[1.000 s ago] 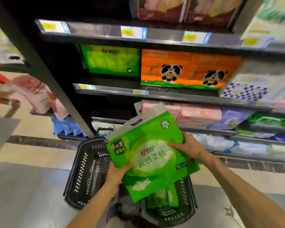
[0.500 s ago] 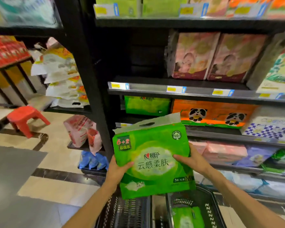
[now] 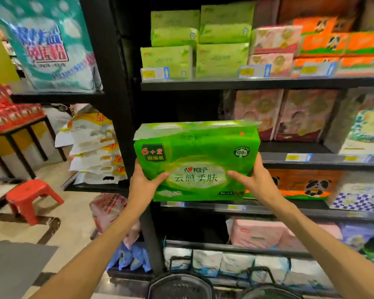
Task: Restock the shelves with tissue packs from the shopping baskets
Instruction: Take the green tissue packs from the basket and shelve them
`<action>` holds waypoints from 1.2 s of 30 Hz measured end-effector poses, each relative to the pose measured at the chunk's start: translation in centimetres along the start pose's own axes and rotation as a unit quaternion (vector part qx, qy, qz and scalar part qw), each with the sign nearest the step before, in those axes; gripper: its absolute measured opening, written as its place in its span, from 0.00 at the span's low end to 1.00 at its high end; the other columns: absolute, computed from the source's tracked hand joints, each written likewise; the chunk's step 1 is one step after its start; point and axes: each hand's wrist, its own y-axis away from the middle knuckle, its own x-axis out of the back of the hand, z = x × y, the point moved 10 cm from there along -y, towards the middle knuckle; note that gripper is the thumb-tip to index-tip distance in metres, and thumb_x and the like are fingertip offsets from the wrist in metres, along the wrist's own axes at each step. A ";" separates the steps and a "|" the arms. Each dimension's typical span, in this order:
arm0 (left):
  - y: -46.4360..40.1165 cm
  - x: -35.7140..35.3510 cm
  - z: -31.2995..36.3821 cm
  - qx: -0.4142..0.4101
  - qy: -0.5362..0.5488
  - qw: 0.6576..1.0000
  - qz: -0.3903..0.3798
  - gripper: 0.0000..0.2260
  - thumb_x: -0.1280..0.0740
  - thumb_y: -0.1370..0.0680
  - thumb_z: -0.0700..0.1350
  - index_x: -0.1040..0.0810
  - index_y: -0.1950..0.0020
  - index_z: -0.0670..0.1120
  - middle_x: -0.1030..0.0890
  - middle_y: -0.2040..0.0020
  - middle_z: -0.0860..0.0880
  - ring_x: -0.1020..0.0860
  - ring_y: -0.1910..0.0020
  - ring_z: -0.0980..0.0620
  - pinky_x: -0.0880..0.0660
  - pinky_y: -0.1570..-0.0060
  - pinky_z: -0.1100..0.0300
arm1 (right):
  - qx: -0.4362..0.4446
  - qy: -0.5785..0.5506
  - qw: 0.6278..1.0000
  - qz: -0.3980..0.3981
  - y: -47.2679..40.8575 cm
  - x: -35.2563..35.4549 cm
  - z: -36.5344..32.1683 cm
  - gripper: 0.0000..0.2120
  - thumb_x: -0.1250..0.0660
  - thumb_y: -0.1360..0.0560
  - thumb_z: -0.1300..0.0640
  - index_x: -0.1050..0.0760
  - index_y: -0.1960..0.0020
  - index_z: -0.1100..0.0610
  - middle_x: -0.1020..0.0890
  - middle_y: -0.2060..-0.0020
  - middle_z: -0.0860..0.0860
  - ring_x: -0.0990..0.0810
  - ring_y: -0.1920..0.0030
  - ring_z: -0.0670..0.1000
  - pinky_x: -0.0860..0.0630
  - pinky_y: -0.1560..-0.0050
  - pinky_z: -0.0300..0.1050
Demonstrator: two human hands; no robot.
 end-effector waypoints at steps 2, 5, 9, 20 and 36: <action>-2.4 -0.4 2.4 -0.027 0.007 1.000 -0.004 0.38 0.20 0.29 0.51 0.36 0.24 0.50 0.21 0.40 0.60 0.22 0.40 0.61 0.28 0.37 0.60 | 0.031 0.001 0.999 0.023 -2.2 0.9 -1.6 0.43 0.21 0.29 0.47 0.43 0.23 0.49 0.24 0.38 0.38 0.24 0.46 0.27 0.31 0.50 0.19; -6.4 -0.7 5.5 -0.062 0.001 0.998 0.022 0.34 0.20 0.28 0.47 0.34 0.27 0.50 0.23 0.45 0.63 0.24 0.49 0.71 0.29 0.42 0.69 | 0.066 -0.017 0.996 0.052 -5.6 2.1 -3.2 0.44 0.21 0.29 0.47 0.43 0.23 0.49 0.23 0.38 0.36 0.24 0.41 0.29 0.28 0.46 0.23; -10.8 -2.2 7.0 -0.088 -0.006 0.996 0.033 0.30 0.20 0.29 0.48 0.33 0.33 0.56 0.20 0.41 0.52 0.22 0.43 0.61 0.26 0.40 0.62 | 0.083 -0.030 0.993 0.079 -10.2 3.2 -3.5 0.43 0.20 0.28 0.52 0.43 0.23 0.50 0.22 0.40 0.34 0.23 0.41 0.31 0.26 0.45 0.27; -17.5 -7.4 2.0 -0.023 -0.057 0.998 0.031 0.32 0.23 0.26 0.47 0.33 0.27 0.43 0.21 0.39 0.50 0.23 0.39 0.51 0.26 0.37 0.55 | 0.049 -0.012 0.998 0.032 -18.9 0.2 3.4 0.41 0.23 0.25 0.51 0.44 0.21 0.49 0.23 0.33 0.45 0.23 0.34 0.46 0.25 0.32 0.51; -20.8 -8.7 -2.3 0.028 -0.135 0.988 0.068 0.47 0.29 0.32 0.74 0.42 0.22 0.51 0.24 0.30 0.50 0.24 0.32 0.46 0.25 0.35 0.43 | -0.014 0.051 0.998 0.016 -23.5 -1.7 7.8 0.40 0.23 0.32 0.36 0.36 0.29 0.49 0.28 0.37 0.51 0.28 0.36 0.49 0.27 0.35 0.50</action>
